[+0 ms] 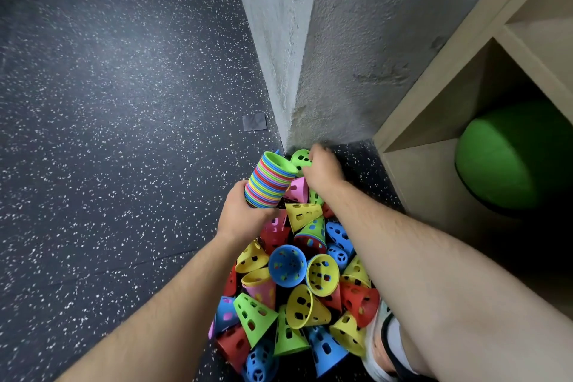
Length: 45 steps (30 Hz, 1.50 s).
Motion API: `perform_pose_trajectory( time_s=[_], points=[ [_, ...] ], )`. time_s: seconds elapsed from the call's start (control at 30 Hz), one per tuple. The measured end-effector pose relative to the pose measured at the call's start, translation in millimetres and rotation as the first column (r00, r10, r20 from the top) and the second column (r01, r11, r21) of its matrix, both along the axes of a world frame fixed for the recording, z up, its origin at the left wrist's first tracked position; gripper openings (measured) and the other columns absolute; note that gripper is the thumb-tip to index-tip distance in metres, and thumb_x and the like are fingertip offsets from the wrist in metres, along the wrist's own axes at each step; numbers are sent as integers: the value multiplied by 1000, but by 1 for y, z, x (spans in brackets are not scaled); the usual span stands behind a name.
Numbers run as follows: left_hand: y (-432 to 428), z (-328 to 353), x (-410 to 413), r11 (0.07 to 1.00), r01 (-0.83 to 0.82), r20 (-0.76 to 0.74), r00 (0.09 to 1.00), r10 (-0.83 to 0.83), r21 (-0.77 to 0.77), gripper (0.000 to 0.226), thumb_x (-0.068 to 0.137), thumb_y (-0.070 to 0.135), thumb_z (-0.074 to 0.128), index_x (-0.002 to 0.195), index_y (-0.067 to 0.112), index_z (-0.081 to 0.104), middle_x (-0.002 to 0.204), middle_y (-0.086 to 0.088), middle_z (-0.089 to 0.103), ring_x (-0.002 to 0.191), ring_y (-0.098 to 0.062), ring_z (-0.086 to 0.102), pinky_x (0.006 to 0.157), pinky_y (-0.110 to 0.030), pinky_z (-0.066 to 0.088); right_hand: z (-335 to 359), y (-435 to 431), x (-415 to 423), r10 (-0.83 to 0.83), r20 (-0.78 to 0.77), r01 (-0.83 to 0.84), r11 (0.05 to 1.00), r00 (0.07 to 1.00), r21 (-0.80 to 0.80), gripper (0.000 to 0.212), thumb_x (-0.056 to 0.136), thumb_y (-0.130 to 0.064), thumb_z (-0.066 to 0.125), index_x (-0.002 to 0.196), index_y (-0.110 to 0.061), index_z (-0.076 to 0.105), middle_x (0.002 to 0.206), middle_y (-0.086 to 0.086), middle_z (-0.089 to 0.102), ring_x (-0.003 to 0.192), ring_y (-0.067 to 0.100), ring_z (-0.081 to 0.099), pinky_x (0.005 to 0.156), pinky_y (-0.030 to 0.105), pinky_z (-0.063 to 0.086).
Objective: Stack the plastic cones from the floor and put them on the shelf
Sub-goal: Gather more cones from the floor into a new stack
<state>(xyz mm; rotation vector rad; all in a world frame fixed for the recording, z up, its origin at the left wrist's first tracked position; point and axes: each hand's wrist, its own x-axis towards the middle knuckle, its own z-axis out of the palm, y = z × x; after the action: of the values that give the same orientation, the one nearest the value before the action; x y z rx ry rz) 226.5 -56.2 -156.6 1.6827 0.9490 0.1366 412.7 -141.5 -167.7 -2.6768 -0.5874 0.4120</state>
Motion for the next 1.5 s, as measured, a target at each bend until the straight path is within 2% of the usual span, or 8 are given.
perform_pose_trajectory(
  time_s=[0.17,0.33,0.57,0.83,1.0,1.23,1.4,1.5],
  points=[
    [6,-3,-7,1000,-9,-18,1000,9,28,55,61,18,94,99,29,56,83,-1,73,70,-20,73,67,-44,62,20,-11,-7,-166,-13,160,919,986,360,43,89,-15,63,130,-10,51,127,15,53,107,30,59,88,34,49],
    [4,6,-17,998,-11,-26,1000,13,59,53,62,20,92,97,31,54,84,3,71,74,-18,72,67,-37,58,55,-20,-48,-35,-27,44,801,999,598,67,89,-10,59,150,-28,38,124,4,46,106,7,49,98,18,36],
    [-1,18,-44,996,35,-21,999,-33,85,55,64,9,90,105,21,56,86,1,69,58,5,61,58,-19,51,96,-32,-86,310,-65,-250,859,949,447,63,85,-9,55,141,-37,45,141,-4,35,113,-4,39,103,14,28],
    [-4,29,-95,995,16,-7,1000,-16,101,72,48,30,88,112,29,57,95,0,71,78,-18,70,76,-45,61,118,-41,-120,150,-5,-123,827,989,548,47,80,-32,75,113,-25,43,112,2,55,89,20,60,81,31,49],
    [-4,39,-131,988,-33,2,999,33,151,64,54,34,88,110,31,56,96,3,72,86,-19,72,77,-42,61,109,-43,-163,367,-41,-302,819,929,488,31,86,-44,68,103,-27,48,104,-6,59,97,13,57,88,33,47],
    [4,24,-201,981,-10,-34,999,16,193,68,59,31,90,116,34,53,100,8,72,88,-12,72,83,-42,61,90,-34,-223,495,-254,-307,788,831,534,30,91,-21,63,120,-18,53,111,-2,64,94,8,63,95,31,50],
    [3,14,-237,986,-60,-58,996,70,158,52,67,16,90,104,22,54,87,0,70,64,-9,61,57,-28,55,62,-12,-248,480,-194,-350,812,856,467,40,93,-8,49,132,-16,51,117,1,64,106,17,61,99,33,47],
    [4,-3,-247,985,-96,-98,989,111,145,57,62,28,89,105,24,53,82,0,70,54,-12,57,45,-26,45,37,0,-250,546,-39,-526,822,837,219,49,91,-5,47,138,-14,49,132,9,57,123,28,51,105,40,40]
  ],
)
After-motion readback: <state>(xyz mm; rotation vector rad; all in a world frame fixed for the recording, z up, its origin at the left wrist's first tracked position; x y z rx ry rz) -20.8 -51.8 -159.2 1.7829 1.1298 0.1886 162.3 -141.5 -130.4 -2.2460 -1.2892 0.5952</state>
